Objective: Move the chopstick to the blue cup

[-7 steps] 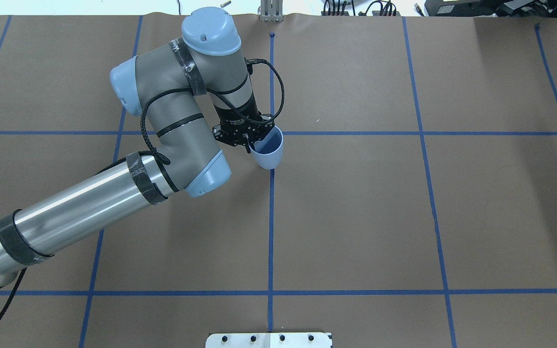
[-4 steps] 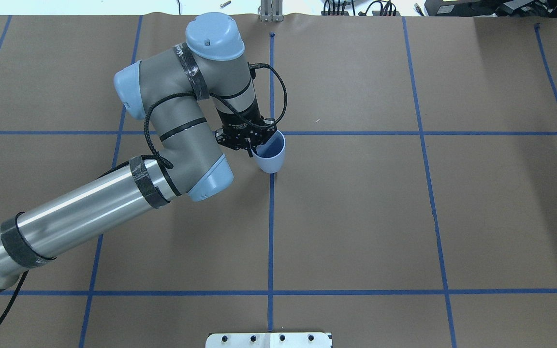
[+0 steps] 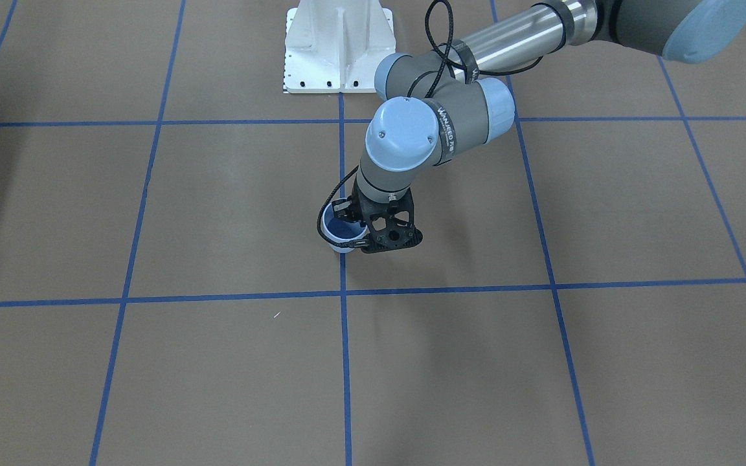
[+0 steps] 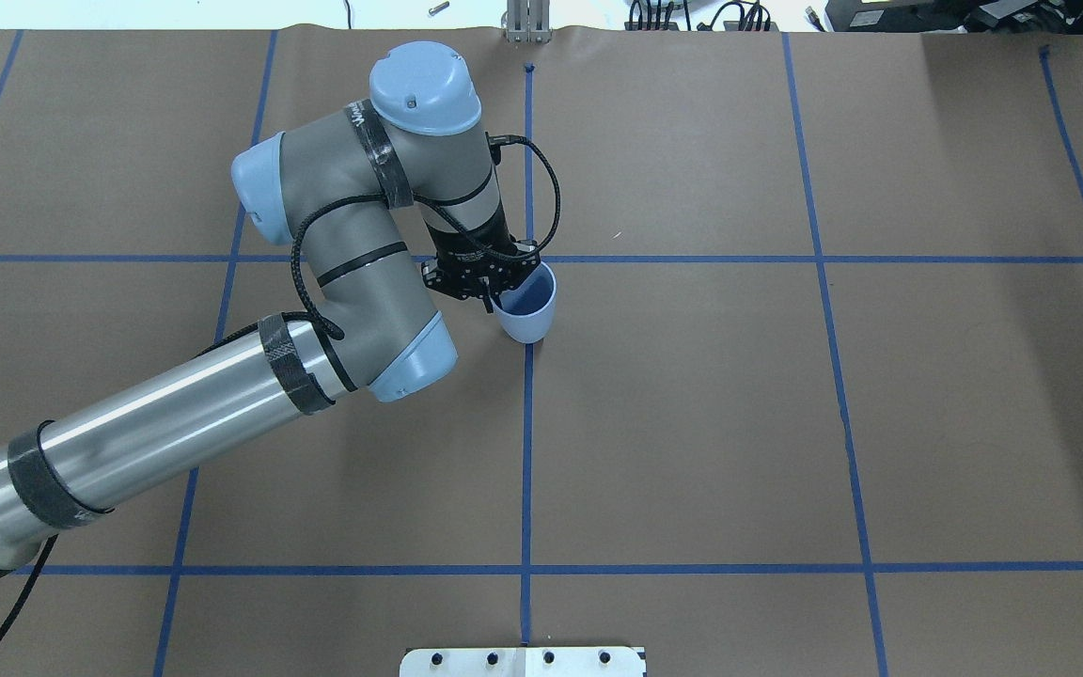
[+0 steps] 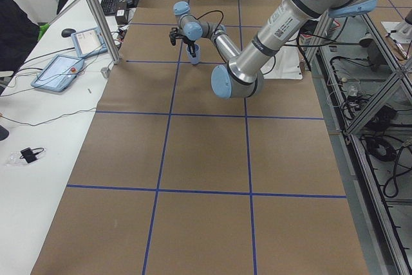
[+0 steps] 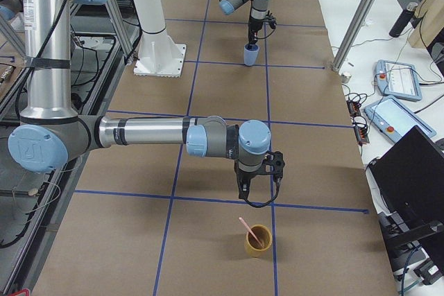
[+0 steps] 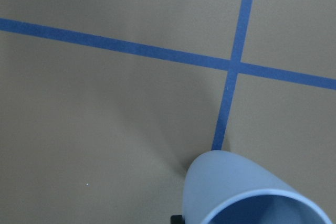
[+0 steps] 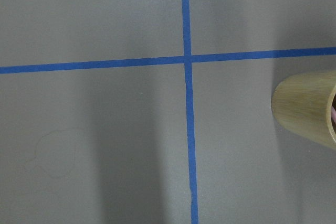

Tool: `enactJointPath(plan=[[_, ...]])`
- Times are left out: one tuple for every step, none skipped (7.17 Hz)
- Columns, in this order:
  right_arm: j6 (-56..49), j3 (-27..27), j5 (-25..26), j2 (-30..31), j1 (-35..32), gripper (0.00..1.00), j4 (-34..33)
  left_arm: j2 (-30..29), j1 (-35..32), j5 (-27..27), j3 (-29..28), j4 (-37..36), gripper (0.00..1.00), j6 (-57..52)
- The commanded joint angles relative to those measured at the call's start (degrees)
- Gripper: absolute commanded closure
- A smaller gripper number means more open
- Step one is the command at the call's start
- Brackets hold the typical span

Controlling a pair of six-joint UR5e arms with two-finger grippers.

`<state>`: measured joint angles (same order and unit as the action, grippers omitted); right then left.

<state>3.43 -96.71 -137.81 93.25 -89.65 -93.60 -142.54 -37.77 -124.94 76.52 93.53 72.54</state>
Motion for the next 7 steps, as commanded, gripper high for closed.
enactJointPath(plan=[[0.0,0.0,0.0,0.0,0.0,0.00,0.0,0.2,0.2,1.5,-0.1,2.1,0.03,-0.3],[0.0,0.0,0.0,-0.1,0.0,0.00,0.0,0.3,0.8,2.4,0.0,3.0,0.02,0.0],[-0.1,0.0,-0.1,-0.2,0.0,0.00,0.0,0.3,0.5,2.4,1.8,2.5,0.02,0.3],[-0.1,-0.3,-0.3,-0.5,0.0,0.00,0.0,0.8,-1.2,2.4,5.4,2.3,0.02,0.3],[-0.2,-1.2,-0.1,-0.8,0.0,0.00,0.0,3.1,-3.6,2.1,11.0,2.2,0.02,0.3],[-0.3,-1.5,0.3,-1.0,-0.9,0.00,0.0,5.1,-6.3,1.8,15.3,-0.6,0.02,-0.2],[-0.3,-1.2,0.2,-1.7,-3.8,0.00,-1.0,5.2,-8.2,1.7,16.8,-4.2,0.02,-0.7]])
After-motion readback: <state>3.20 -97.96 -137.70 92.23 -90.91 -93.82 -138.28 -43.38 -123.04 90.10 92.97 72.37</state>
